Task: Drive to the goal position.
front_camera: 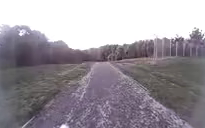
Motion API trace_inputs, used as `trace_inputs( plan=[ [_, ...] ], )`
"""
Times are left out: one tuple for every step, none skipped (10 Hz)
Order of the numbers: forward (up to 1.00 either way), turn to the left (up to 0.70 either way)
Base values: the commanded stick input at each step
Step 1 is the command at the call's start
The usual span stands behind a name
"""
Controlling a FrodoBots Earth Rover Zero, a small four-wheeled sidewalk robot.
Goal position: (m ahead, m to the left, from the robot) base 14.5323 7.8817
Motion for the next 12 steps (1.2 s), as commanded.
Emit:
trace_inputs(
  plan=[
    [0.5, 0.0],
    [0.5, 0.0],
    [0.5, 0.0],
    [0.5, 0.0],
    [0.5, 0.0],
    [0.5, 0.0],
    [0.5, 0.0],
    [0.5, 0.0],
    [0.5, 0.0],
    [0.5, 0.0],
    [0.5, 0.0],
    [0.5, 0.0]
  ],
)
